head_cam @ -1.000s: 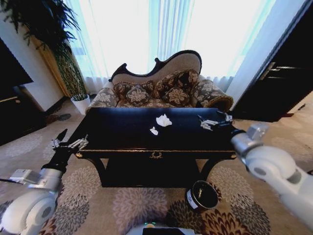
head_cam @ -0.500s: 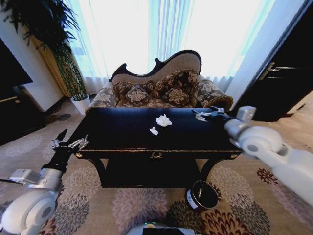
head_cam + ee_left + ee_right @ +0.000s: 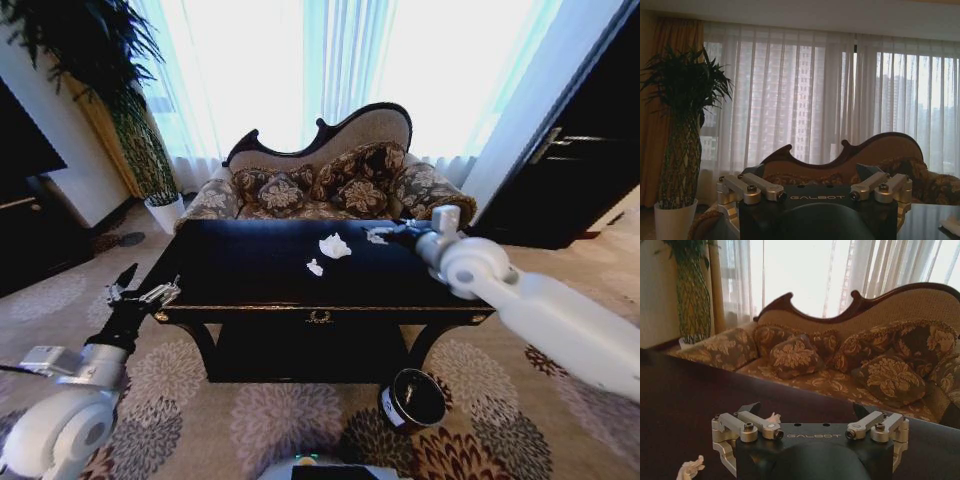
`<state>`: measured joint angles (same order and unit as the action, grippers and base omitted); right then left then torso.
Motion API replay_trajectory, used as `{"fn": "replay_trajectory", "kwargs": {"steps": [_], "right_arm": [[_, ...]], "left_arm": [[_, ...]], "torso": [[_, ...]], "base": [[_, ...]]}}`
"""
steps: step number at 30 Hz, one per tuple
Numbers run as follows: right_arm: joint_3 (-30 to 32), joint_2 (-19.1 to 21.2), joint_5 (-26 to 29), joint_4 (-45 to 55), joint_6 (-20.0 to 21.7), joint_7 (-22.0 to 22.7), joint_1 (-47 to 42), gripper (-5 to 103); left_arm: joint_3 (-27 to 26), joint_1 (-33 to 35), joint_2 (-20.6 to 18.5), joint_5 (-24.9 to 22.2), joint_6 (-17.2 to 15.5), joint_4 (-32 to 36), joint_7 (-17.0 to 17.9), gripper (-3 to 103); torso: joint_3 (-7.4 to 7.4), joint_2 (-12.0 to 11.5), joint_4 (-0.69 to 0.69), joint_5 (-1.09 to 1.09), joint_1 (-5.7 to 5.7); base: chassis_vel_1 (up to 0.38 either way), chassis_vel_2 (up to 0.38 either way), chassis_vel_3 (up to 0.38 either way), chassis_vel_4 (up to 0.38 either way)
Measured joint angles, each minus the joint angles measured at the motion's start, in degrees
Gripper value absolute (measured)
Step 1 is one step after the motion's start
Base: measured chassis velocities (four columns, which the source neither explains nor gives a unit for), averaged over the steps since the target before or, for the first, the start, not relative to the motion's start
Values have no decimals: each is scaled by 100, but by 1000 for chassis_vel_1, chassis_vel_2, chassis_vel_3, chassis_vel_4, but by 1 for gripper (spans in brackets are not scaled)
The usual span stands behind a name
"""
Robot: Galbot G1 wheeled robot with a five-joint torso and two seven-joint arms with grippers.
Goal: Move to the front of the table and place the trash on the table into the trash bin.
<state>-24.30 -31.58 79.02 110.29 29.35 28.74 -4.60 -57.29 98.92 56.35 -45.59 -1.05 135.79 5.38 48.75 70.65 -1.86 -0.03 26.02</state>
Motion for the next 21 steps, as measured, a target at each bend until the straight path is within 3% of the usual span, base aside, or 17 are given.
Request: {"fn": "replay_trajectory", "kwargs": {"steps": [12,21], "right_arm": [[-928,-859,445,-474,481,743,718,100],[-1390,-1359,166,-690,619,945,935,100]], "left_arm": [[0,0,0,0,0,0,0,100],[0,0,0,0,1,0,0,100]], "torso": [[0,0,0,1,-1],[0,0,0,0,-1]], "base": [[0,0,0,0],[0,0,0,0]]}}
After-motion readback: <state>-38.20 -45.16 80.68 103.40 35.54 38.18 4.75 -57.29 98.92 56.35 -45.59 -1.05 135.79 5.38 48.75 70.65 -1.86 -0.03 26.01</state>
